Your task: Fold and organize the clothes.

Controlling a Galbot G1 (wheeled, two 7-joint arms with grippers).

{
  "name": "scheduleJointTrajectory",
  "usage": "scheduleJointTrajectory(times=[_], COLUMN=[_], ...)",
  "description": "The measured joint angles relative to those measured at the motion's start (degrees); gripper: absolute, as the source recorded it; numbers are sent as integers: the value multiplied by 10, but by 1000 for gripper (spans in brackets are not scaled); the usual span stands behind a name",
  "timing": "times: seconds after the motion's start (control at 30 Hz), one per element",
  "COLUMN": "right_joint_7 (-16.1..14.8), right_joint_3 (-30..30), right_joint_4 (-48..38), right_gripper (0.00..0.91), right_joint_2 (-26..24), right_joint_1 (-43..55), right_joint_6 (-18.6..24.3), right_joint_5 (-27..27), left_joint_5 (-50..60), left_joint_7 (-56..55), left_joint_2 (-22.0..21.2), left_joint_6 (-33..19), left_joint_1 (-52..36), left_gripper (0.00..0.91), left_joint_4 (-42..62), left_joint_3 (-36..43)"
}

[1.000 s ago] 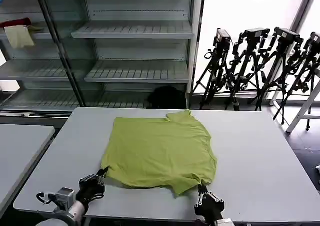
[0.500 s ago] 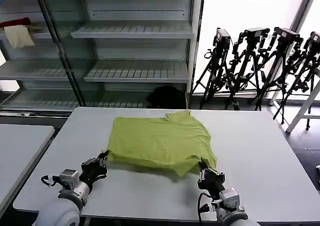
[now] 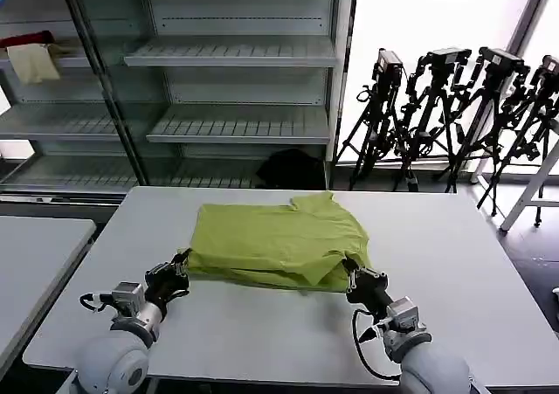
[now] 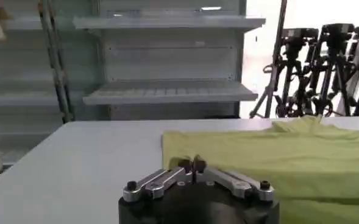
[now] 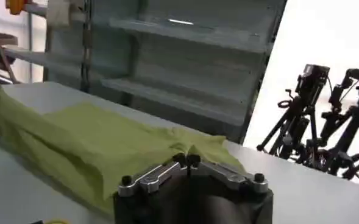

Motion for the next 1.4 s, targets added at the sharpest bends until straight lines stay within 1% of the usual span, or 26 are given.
scheduleJointTrajectory(times=[0.23, 0.4, 0.53, 1.1, 1.23, 1.27, 1.3, 1.33, 1.37, 1.4], right_joint_7=[-13, -22, -24, -25, -21, -19, -18, -16, -15, -13], right_joint_3=[9, 10, 10, 20, 19, 19, 18, 18, 18, 18], right_joint_4=[-25, -45, -51, -65, -70, -71, -72, -73, -73, -73], right_gripper=[0, 0, 0, 0, 0, 0, 0, 0, 0, 0], right_joint_2=[0, 2, 3, 7, 10, 12, 13, 14, 16, 17], right_joint_1=[1, 4, -1, -36, -44, -45, -46, -47, -48, -48], right_joint_6=[23, 41, 51, 67, 66, 65, 64, 64, 62, 61], right_joint_5=[-8, -18, -24, -34, -34, -33, -32, -31, -30, -28], left_joint_5=[29, 46, 53, 94, 101, 104, 105, 106, 107, 108], left_joint_7=[7, 14, 22, 44, 50, 52, 53, 53, 54, 54], left_joint_2=[-10, -12, -12, -7, -7, -6, -6, -6, -5, -5], left_joint_6=[-19, -29, -32, -23, -20, -19, -17, -16, -14, -13], left_joint_1=[-19, -32, -40, -45, -50, -51, -53, -54, -56, -58], left_gripper=[0, 10, 10, 20, 30, 60, 282, 413, 685, 776], left_joint_4=[24, 42, 56, 92, 99, 101, 102, 103, 104, 105], left_joint_3=[20, 36, 45, 53, 57, 58, 60, 61, 62, 63])
